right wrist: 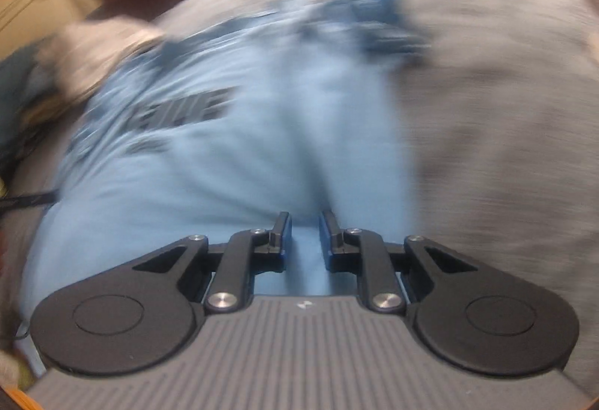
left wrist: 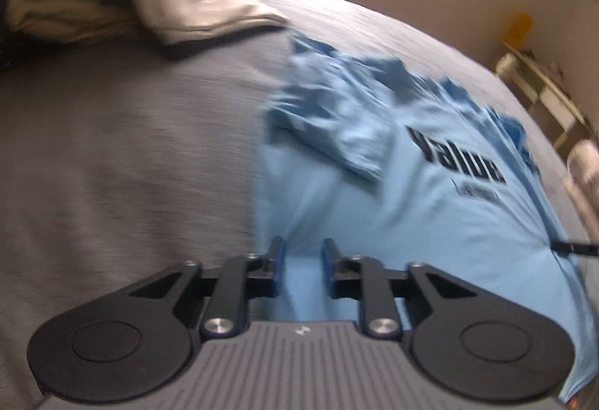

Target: Fold clothes

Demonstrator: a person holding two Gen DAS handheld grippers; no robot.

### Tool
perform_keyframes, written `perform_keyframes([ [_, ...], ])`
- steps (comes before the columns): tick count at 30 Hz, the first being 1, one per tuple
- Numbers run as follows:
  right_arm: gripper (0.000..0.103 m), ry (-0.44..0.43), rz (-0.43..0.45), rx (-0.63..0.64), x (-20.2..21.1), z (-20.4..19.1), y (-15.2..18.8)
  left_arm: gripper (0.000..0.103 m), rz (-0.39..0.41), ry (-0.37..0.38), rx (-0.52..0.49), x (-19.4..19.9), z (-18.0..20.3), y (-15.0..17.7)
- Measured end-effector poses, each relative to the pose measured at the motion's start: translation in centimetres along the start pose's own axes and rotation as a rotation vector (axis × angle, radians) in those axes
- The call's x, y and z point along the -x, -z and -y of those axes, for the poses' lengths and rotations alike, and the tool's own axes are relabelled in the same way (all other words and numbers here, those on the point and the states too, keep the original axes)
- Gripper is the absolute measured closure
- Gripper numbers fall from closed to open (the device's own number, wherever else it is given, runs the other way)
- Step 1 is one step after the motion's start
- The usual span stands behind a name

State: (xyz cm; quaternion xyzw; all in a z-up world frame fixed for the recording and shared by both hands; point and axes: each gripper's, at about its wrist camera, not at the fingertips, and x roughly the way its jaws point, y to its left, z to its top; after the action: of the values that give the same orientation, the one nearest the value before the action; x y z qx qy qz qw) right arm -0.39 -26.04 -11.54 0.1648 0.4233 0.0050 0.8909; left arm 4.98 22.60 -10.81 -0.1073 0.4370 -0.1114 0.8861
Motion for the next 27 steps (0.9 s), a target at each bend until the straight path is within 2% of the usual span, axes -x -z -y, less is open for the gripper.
perform_keyframes([
  [1, 0.091, 0.025, 0.001, -0.022, 0.4, 0.8, -0.1, 0.087, 0.001, 0.000, 0.014, 0.1, -0.4, -0.2],
  [3, 0.091, 0.071, 0.004, -0.066, 1.2, 2.3, -0.2, 0.086, 0.001, 0.004, 0.039, 0.4, -1.1, -0.7],
  [4, 0.091, 0.063, 0.006, -0.078, 1.4, 2.5, -0.5, 0.071, 0.010, -0.025, 0.034, 0.6, -1.0, -0.8],
  [5, 0.089, 0.070, 0.016, -0.086, 1.6, 2.4, -0.7, 0.066, 0.022, -0.041, 0.031, 0.8, -0.9, -1.1],
  [7, 0.086, 0.094, 0.041, -0.052, 2.1, 1.2, -1.7, 0.066, 0.046, -0.036, 0.045, 1.4, -0.9, -1.7],
  [11, 0.086, -0.001, 0.082, 0.024, 1.0, -2.3, -4.7, 0.061, 0.076, 0.012, 0.068, 1.2, -0.2, -3.4],
  [15, 0.083, -0.137, 0.071, 0.121, -2.9, -7.5, -7.9, 0.056, 0.058, 0.035, -0.017, -1.5, 2.5, -5.3],
  [18, 0.080, -0.260, 0.009, 0.069, -6.9, -10.6, -10.4, 0.053, 0.060, 0.017, -0.083, -3.3, 4.5, -6.0],
  [22, 0.069, -0.399, -0.110, -0.064, -11.7, -14.9, -12.5, 0.052, 0.084, 0.016, -0.093, -4.2, 5.4, -5.8],
  [26, 0.060, -0.410, -0.156, -0.133, -15.0, -17.9, -13.7, 0.051, 0.096, 0.021, -0.123, -3.9, 5.5, -5.2],
  [27, 0.060, -0.387, -0.162, -0.150, -15.7, -18.4, -14.0, 0.051, 0.097, 0.027, -0.144, -3.8, 5.7, -4.9],
])
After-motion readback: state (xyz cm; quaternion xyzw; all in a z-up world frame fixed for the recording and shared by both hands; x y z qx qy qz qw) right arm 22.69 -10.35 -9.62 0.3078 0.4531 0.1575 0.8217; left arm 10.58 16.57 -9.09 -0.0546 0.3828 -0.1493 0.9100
